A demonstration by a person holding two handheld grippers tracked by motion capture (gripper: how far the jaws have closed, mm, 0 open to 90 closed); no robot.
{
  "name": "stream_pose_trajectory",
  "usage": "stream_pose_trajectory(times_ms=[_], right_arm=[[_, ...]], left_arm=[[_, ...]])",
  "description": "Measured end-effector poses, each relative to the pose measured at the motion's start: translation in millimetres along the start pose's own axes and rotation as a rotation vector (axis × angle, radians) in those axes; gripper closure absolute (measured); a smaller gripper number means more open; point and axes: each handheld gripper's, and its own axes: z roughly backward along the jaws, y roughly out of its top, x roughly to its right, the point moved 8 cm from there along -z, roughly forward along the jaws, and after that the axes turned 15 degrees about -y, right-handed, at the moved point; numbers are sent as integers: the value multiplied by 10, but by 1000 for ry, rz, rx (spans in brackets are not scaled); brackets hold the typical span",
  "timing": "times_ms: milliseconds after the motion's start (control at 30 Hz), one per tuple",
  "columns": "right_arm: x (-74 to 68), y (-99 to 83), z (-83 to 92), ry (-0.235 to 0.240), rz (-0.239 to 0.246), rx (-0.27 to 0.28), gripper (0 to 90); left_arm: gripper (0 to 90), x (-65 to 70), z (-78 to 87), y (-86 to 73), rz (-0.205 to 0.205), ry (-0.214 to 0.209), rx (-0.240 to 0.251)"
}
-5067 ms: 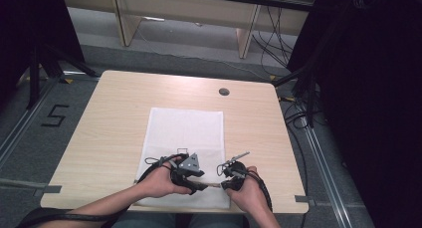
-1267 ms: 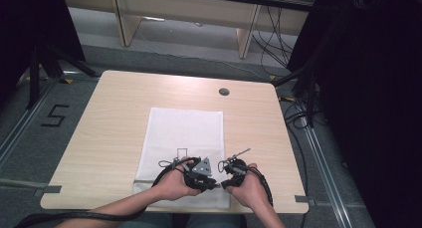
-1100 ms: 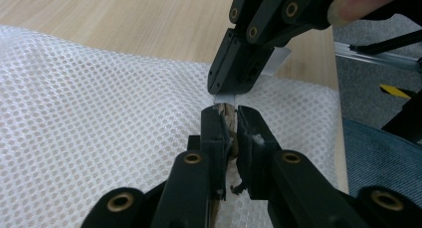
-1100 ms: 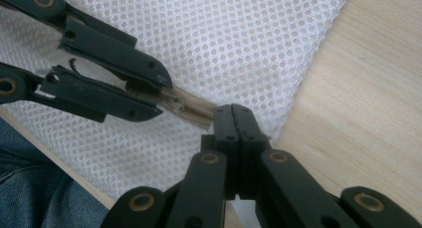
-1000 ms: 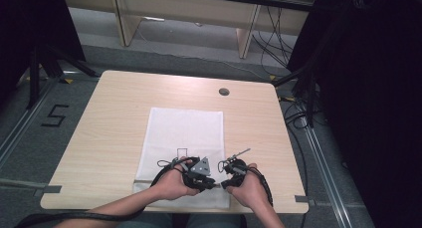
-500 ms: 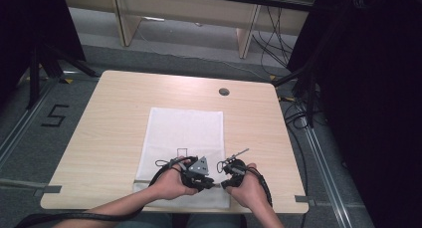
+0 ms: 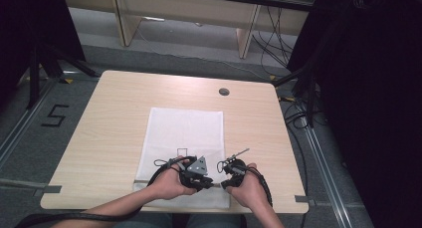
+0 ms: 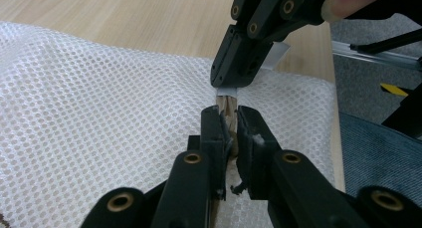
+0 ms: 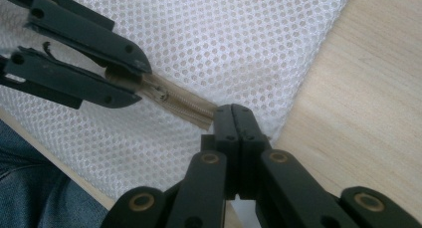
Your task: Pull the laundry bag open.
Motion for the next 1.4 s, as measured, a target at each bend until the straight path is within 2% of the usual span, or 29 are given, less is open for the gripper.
stream_pose_trajectory(times_ms=[33, 267, 467, 500, 667, 700, 733, 800, 833, 933, 1033, 1167, 1400], right_arm=[[-1, 0, 1, 0, -1, -1, 900], [-1, 0, 0, -1, -2, 0, 900], [-5, 3, -4, 6, -4, 8, 900], [1, 10, -11, 7, 5, 19, 900], [-4, 5, -8, 8, -8, 9, 900], [-5, 5, -8, 8, -9, 7, 900], [-3, 2, -5, 5, -10, 4, 900], [-4, 4, -5, 7, -6, 7, 900], [-4, 4, -5, 8, -7, 8, 900], [6, -1, -1, -2, -8, -1, 900], [-3, 4, -7, 9, -8, 7, 900], [14, 8, -11, 10, 13, 13, 900], [6, 4, -1, 13, 4, 5, 900]], left_arm=[[820, 10, 0, 2, 11, -4, 8], [820, 15, 6, -3, 17, -4, 14], [820, 13, 10, -1, 2, -5, 6], [820, 19, 8, -2, 12, -4, 8], [820, 19, 46, -7, 10, -2, 5], [820, 15, 54, -8, -4, -3, 4], [820, 21, 54, -13, 7, -2, 7], [820, 15, 55, -14, -6, -2, 2], [820, 24, 51, -15, 13, -2, 10], [820, 15, 69, -16, 6, -4, 7], [820, 18, 79, -25, 15, -2, 8], [820, 12, 87, -32, 14, -1, 5], [820, 20, 84, -29, 18, -7, 7]])
